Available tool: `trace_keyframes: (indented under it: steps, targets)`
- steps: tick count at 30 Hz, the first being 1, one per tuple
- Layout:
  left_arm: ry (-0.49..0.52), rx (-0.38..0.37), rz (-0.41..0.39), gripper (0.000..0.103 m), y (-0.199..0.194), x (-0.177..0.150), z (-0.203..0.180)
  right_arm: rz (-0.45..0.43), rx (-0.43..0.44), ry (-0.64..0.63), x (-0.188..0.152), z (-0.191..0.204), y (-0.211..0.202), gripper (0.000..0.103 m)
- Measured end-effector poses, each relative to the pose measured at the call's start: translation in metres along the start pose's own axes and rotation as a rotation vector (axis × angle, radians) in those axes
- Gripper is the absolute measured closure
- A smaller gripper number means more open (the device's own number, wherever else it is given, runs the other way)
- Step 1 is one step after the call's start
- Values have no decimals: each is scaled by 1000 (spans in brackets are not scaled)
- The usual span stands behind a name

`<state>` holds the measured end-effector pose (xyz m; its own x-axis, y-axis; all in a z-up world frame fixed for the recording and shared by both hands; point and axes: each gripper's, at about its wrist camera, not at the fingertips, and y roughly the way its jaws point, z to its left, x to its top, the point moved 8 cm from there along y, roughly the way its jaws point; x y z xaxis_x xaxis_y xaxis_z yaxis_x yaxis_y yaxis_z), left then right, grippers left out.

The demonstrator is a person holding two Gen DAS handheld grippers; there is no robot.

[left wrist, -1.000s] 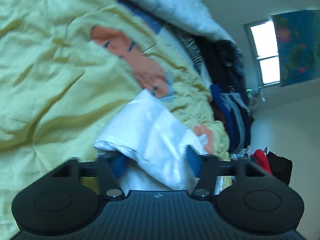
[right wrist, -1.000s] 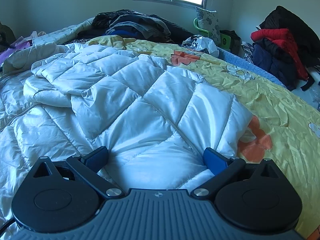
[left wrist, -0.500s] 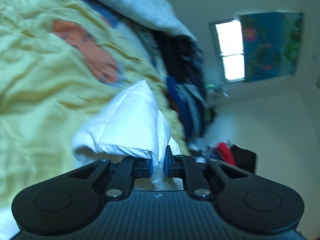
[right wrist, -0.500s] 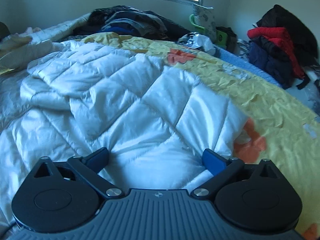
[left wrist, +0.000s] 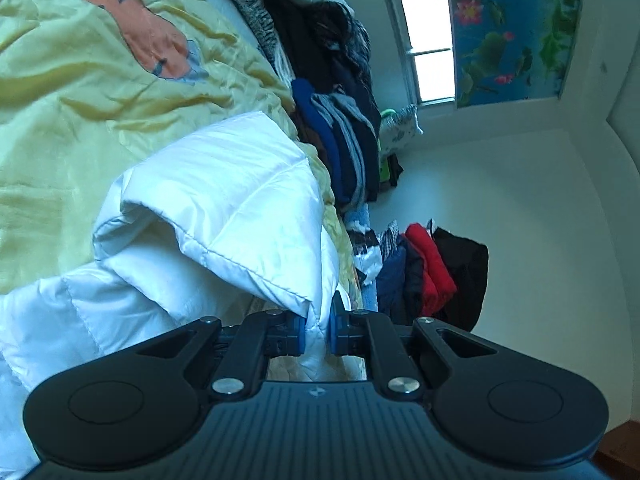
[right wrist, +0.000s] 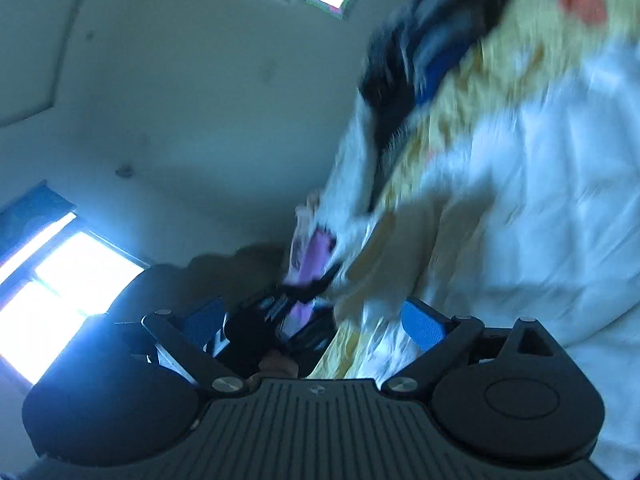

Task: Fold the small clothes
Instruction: 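Fold the jacket side inward with the left gripper while the right gripper grasps the other side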

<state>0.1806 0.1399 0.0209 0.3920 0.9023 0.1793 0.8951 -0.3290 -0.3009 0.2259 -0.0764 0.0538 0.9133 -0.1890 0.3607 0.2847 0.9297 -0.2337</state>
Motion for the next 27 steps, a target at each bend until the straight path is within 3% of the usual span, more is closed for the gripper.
trace_keyframes:
  steps: [2, 6, 7, 9, 10, 13, 15, 17, 21, 23, 27]
  targets:
    - [18, -5, 4, 92, -1, -4, -1, -2, -65, 32, 8, -14, 24, 7]
    - [38, -17, 13, 92, -2, -9, -3, -1, -89, 148, 21, -35, 64, 9]
    - [40, -21, 15, 92, -2, -10, -3, 1, -86, 168, 22, -38, 71, 15]
    - [41, -24, 20, 92, -1, -10, -2, 11, -108, 191, 24, -43, 88, 38]
    - [43, -22, 18, 92, 0, -10, -2, 21, -123, 192, 25, -46, 97, 55]
    - [32, -14, 22, 92, 1, -8, 4, 33, -132, 198, 23, -49, 109, 58]
    - [28, -5, 20, 92, 2, -7, 8, 31, -108, 190, 22, -45, 112, 66]
    - [23, 1, 25, 92, 2, -6, 12, 29, -97, 180, 22, -42, 114, 86]
    - [97, 38, 29, 88, 2, -8, 11, 17, -108, 111, 23, -35, 111, 88]
    - [167, 81, 42, 80, 2, -11, 9, 17, -123, 87, 26, -33, 111, 89]
    - [326, 127, 55, 80, -2, -22, 2, 17, -163, 27, 33, -32, 102, 89]
